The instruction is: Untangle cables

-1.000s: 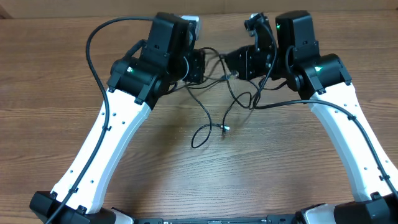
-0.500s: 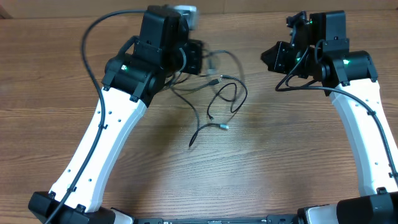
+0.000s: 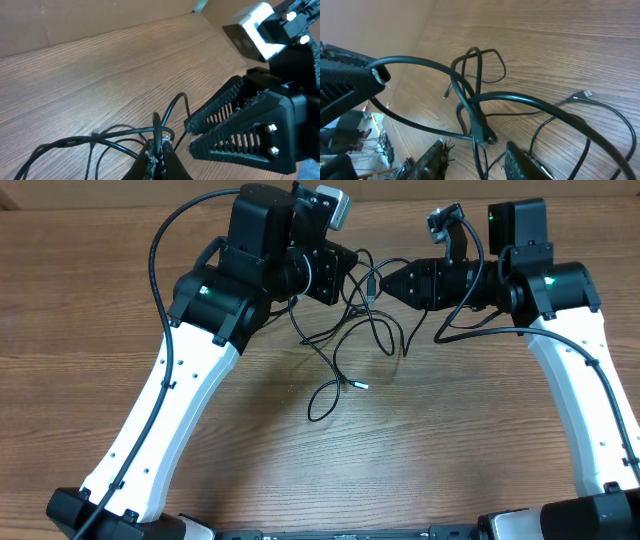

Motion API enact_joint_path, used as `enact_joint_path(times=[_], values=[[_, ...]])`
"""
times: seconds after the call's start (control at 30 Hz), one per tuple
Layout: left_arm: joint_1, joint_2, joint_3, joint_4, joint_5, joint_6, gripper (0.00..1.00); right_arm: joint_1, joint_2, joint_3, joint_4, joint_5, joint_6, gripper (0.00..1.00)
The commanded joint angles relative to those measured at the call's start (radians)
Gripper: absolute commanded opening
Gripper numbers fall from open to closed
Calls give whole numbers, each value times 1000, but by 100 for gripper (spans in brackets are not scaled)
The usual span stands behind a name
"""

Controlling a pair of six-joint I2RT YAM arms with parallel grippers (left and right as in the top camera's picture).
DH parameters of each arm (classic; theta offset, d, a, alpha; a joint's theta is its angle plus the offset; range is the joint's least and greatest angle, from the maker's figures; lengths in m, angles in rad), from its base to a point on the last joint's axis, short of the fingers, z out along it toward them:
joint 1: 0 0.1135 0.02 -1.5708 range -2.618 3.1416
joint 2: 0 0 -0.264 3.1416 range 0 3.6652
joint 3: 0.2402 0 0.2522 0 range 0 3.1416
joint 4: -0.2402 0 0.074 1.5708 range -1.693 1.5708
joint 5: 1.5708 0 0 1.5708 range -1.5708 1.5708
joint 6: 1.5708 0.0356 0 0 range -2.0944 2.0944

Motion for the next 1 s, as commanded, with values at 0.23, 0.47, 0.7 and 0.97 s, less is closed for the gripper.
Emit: enact_joint_path(times=[0.23, 0.47, 0.7, 0.97], values=[[-16, -14, 3, 101, 209, -28, 4, 7, -18, 14, 5, -25, -18, 30], [-16, -14, 3, 78, 174, -37, 4, 7, -18, 14, 17, -24, -18, 4], [-14, -14, 3, 1, -108, -39, 4, 7, -18, 14, -14, 100, -16, 4], [15, -15, 3, 0, -168, -46, 4, 4, -18, 14, -63, 406, 66, 4]])
